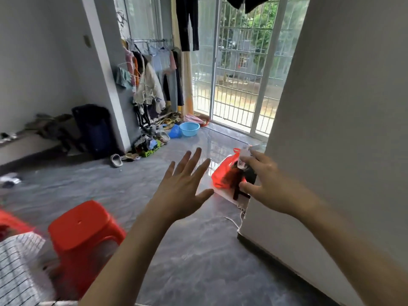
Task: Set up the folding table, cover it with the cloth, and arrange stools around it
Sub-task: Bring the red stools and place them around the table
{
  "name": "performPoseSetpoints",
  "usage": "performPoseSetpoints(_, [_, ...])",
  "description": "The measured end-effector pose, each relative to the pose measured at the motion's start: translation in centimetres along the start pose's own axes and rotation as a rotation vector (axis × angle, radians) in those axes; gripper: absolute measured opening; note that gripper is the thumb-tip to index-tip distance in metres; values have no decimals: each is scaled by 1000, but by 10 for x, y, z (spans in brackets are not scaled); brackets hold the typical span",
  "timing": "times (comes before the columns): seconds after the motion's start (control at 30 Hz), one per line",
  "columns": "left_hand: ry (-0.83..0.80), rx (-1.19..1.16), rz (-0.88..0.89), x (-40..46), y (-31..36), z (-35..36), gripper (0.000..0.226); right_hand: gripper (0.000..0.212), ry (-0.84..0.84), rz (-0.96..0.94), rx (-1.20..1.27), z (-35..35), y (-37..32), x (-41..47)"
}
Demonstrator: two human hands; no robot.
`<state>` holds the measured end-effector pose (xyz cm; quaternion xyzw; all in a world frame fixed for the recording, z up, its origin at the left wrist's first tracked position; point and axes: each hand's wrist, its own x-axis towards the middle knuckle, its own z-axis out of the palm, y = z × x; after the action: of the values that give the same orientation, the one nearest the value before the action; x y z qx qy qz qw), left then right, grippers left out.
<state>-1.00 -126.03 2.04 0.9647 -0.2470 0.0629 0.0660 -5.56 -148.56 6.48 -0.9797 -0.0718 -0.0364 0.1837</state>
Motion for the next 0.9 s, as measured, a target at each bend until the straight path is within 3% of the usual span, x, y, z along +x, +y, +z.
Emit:
performPoseSetpoints(0.23, [-49,33,-172,87,-80,5,76,69,-87,-205,-53,29,-24,158])
performPoseSetpoints(0.43, [-21,-20,-250,177,-158,9,76,68,-149,-268,-98,33,-28,288])
performPoseSetpoints(0.77, [-16,44,-360,251,-251,22,74,67,-166,-383,-64,58,-40,440])
performPoseSetpoints(0.9, [-93,29,-391,283,-276,47,76,64,-230,-430,-13,82,-37,497])
